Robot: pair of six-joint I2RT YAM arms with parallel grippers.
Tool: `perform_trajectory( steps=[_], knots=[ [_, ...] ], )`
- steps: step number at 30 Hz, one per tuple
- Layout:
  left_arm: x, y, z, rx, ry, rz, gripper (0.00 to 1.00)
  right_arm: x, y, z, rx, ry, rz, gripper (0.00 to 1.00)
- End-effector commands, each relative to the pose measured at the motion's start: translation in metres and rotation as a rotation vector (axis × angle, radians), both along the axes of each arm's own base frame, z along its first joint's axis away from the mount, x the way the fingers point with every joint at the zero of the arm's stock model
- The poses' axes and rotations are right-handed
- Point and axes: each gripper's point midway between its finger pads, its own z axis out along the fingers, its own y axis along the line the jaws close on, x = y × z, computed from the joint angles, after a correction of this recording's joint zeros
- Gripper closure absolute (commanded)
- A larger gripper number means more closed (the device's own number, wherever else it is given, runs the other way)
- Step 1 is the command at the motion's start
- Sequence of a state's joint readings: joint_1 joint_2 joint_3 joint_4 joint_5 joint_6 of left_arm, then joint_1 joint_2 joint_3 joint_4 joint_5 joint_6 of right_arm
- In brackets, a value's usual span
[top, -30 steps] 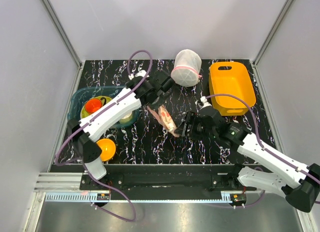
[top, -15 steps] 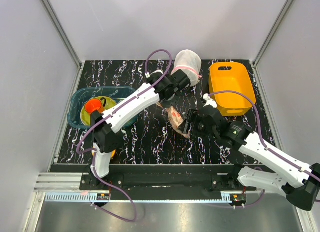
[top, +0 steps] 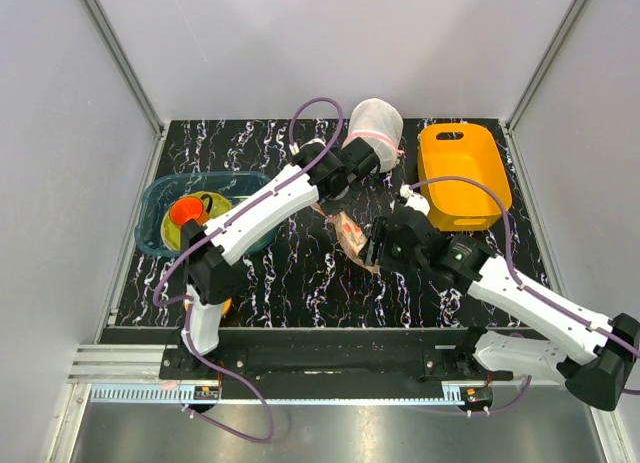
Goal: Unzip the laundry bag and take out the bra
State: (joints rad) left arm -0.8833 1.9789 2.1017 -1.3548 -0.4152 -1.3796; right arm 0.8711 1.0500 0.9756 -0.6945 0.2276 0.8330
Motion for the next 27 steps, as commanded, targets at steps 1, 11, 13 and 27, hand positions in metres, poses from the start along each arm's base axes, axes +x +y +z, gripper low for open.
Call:
perform_trajectory(
  steps=[1,11,13,27],
  knots=[
    [-0.006,0.011,0.022,-0.001,-0.022,-0.004,1.0,0.01,0.004,0.007,-0.029,-0.038,-0.01,0.33],
    [-0.012,0.024,0.018,0.025,-0.028,0.014,1.0,0.002,-0.036,0.007,-0.076,-0.059,-0.134,0.54],
    [-0.012,0.025,0.017,0.022,-0.026,0.014,1.0,-0.002,-0.045,0.01,-0.064,-0.064,-0.162,0.6],
    [-0.014,0.026,0.008,0.027,-0.011,0.011,1.0,-0.019,0.019,0.04,0.128,-0.112,0.13,0.53]
  ],
)
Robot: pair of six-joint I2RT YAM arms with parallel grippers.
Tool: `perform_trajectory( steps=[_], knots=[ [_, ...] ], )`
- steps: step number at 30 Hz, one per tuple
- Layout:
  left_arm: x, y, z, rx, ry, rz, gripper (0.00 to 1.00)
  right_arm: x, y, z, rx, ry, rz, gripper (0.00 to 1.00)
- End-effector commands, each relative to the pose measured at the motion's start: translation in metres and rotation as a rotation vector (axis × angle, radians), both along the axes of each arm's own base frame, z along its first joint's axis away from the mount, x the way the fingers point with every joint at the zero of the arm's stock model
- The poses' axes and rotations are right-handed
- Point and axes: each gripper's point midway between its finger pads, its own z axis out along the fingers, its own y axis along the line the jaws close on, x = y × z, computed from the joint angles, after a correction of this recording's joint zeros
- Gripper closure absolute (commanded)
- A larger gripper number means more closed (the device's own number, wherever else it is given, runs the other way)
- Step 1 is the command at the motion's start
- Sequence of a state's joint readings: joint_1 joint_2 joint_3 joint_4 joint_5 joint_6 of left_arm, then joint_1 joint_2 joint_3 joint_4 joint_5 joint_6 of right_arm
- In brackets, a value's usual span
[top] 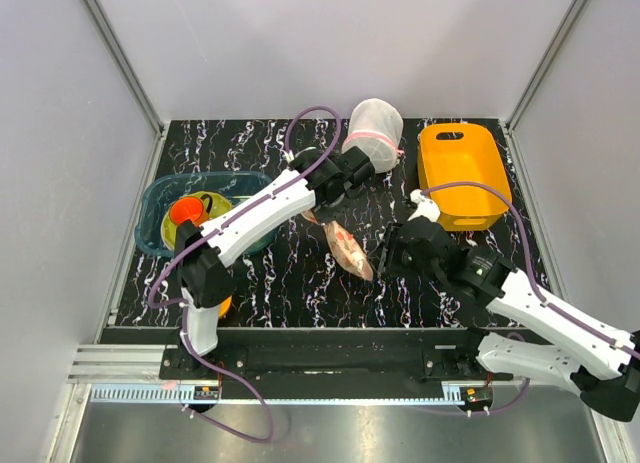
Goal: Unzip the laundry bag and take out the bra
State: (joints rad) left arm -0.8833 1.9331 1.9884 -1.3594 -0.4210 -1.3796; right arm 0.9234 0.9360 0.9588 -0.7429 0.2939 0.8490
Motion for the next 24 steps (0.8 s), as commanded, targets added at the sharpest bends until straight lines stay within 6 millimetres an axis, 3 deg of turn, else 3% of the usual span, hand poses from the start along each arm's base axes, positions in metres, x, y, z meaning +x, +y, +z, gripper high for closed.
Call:
perform_trajectory(
  steps=[1,4,8,14,24],
  knots=[
    [0.0,0.008,0.024,-0.031,-0.052,0.007,1.0,-0.005,0.037,0.021,0.104,-0.044,0.159,0.52],
    [0.0,0.006,0.024,-0.037,-0.051,0.007,1.0,-0.014,0.055,0.013,0.163,0.017,0.219,0.5],
    [0.0,0.006,0.025,-0.041,-0.053,0.008,1.0,-0.016,0.056,-0.011,0.207,0.076,0.157,0.4],
    [-0.002,0.008,0.025,-0.044,-0.051,0.01,1.0,-0.021,0.049,-0.018,0.305,0.091,0.095,0.4],
    [-0.005,0.009,0.023,-0.057,-0.041,0.016,1.0,-0.015,0.062,-0.024,0.346,0.087,0.1,0.41]
  ],
)
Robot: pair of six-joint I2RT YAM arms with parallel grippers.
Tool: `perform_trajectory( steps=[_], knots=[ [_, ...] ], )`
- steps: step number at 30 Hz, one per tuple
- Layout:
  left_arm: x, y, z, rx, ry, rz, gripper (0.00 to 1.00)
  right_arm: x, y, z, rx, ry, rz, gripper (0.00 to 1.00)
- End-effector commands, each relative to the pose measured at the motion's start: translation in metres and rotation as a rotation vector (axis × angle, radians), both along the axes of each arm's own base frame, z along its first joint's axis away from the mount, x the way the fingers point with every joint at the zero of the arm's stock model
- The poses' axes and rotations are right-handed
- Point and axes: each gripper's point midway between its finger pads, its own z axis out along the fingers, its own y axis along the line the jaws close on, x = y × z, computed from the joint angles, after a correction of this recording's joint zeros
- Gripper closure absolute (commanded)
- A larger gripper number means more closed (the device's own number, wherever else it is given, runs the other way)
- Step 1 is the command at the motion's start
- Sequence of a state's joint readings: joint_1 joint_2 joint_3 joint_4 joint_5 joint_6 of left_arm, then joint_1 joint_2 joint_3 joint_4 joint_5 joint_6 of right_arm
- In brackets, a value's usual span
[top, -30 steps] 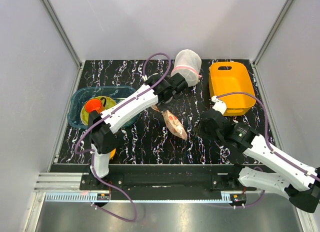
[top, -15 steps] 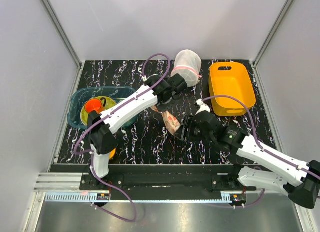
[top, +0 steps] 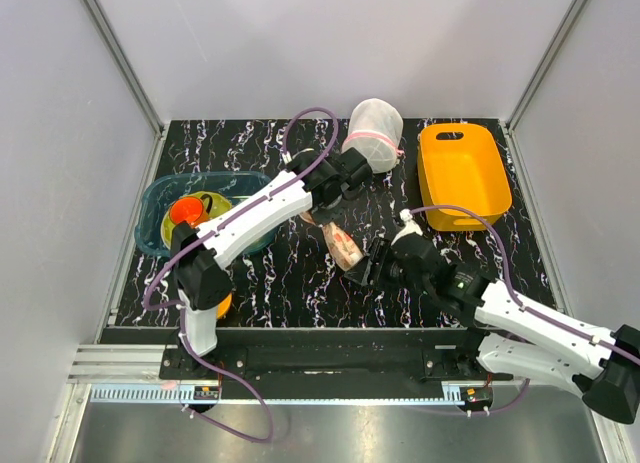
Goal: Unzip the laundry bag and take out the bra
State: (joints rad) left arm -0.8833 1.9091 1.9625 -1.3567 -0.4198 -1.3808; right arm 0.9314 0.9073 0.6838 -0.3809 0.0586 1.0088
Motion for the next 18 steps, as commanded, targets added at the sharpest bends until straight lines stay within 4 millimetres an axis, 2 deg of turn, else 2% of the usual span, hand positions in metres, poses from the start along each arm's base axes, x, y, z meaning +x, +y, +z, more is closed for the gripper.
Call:
perform_trajectory(
  steps=[1,11,18],
  knots=[
    [-0.003,0.004,0.019,-0.056,-0.034,0.015,1.0,0.011,0.014,0.017,0.075,-0.047,-0.018,0.41],
    [-0.003,0.001,0.019,-0.073,-0.033,0.011,1.0,0.02,0.013,0.009,0.085,-0.049,-0.077,0.45],
    [-0.004,0.001,0.017,-0.071,-0.028,0.01,1.0,0.024,-0.001,0.003,0.069,-0.057,-0.147,0.52]
  ],
)
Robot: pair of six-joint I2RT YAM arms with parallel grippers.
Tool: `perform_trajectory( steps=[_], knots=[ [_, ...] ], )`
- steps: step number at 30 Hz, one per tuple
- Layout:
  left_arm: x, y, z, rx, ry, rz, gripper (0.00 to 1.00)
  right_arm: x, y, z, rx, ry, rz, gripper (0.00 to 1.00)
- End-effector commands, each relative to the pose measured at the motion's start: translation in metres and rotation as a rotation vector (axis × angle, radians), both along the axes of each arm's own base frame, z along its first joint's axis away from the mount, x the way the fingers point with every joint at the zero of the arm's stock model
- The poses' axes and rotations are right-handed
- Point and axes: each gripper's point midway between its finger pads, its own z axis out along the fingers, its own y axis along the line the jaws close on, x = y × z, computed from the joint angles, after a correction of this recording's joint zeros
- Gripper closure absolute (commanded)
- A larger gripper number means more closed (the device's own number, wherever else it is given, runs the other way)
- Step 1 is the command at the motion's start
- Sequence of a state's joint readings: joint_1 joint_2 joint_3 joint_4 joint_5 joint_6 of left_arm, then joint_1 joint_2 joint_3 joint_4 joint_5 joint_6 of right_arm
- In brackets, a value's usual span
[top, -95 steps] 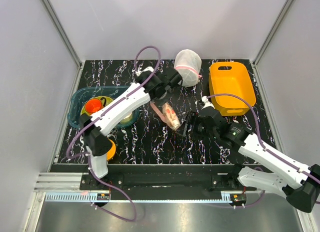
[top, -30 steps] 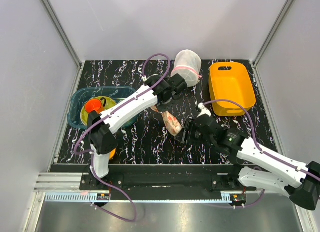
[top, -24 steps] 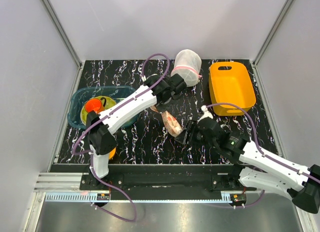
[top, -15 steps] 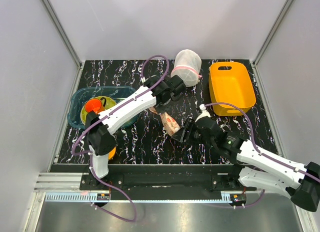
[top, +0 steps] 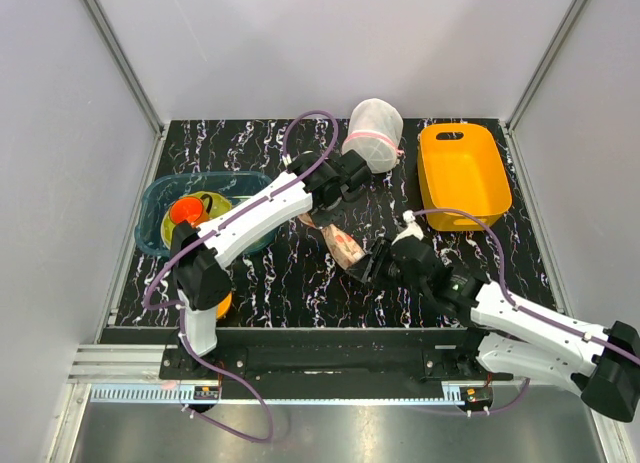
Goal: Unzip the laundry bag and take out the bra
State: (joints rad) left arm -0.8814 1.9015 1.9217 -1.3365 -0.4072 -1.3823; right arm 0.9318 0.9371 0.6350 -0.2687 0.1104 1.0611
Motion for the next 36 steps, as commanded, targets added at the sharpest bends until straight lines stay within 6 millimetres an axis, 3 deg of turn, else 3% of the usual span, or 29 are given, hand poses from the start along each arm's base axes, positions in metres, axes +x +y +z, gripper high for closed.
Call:
perform_trajectory(
  steps=[1,15,20,24,31,36],
  knots=[
    [-0.001,0.0,0.026,-0.072,-0.045,0.011,1.0,0.01,-0.009,0.011,0.03,-0.05,-0.083,0.53],
    [-0.002,-0.001,0.024,-0.079,-0.038,0.005,1.0,0.016,-0.007,0.024,0.024,-0.093,-0.082,0.63],
    [-0.003,0.0,0.025,-0.076,-0.04,0.004,1.0,0.016,-0.013,0.02,0.025,-0.083,-0.116,0.78],
    [-0.004,0.002,0.023,-0.072,-0.036,0.007,1.0,0.015,-0.026,0.015,0.016,-0.071,-0.16,1.0],
    [0.002,0.008,0.026,-0.073,-0.05,0.015,1.0,0.003,-0.034,0.008,0.018,-0.055,-0.138,1.0],
    [0.013,0.016,0.034,-0.085,-0.075,0.016,1.0,-0.023,-0.034,-0.018,0.048,0.001,-0.038,1.0]
  ],
)
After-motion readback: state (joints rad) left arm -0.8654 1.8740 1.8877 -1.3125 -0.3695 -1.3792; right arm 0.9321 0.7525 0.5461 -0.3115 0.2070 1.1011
